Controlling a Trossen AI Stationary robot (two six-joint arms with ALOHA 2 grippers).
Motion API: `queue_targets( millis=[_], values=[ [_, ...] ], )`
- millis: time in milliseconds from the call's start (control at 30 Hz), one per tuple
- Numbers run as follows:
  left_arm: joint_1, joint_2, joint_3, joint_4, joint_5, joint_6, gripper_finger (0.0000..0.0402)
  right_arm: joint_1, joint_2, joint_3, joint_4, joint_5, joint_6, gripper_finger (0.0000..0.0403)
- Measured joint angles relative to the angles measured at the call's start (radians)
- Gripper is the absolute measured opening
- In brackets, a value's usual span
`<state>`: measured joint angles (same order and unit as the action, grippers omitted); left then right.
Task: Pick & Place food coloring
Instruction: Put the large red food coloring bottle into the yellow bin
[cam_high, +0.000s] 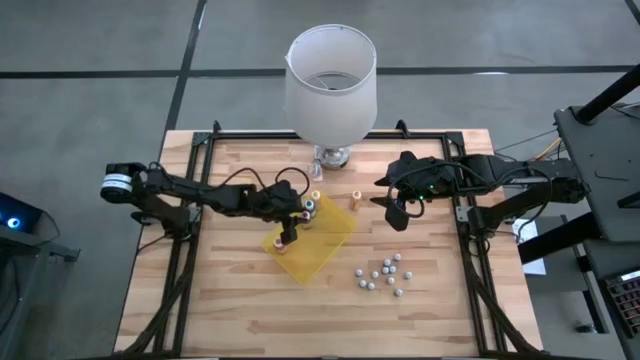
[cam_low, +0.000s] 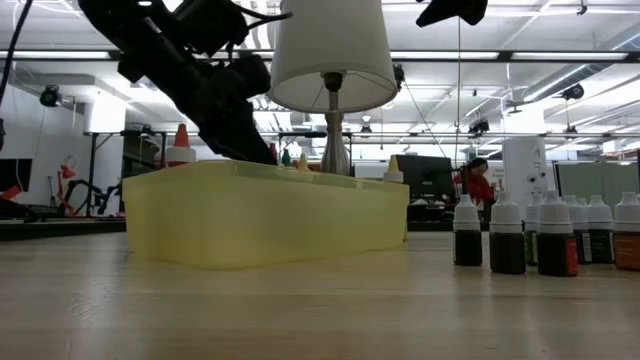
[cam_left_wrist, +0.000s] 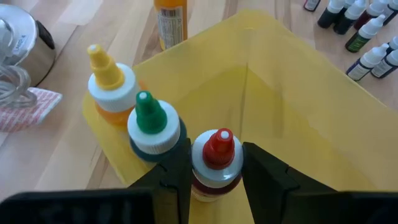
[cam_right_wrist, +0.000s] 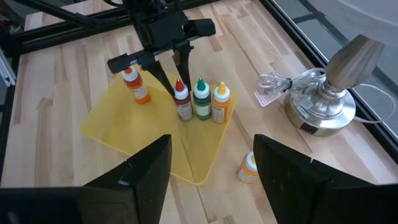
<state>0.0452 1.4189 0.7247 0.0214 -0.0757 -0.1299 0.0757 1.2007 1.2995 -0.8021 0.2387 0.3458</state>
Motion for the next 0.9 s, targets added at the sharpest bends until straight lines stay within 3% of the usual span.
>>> queue_targets(
  millis=[900],
  values=[
    [0.001, -0.043, 0.008, -0.124, -0.022, 0.013, 0.0092, 0.0, 0.0, 0.0, 0.001, 0.0, -0.009, 0.0219]
  ],
)
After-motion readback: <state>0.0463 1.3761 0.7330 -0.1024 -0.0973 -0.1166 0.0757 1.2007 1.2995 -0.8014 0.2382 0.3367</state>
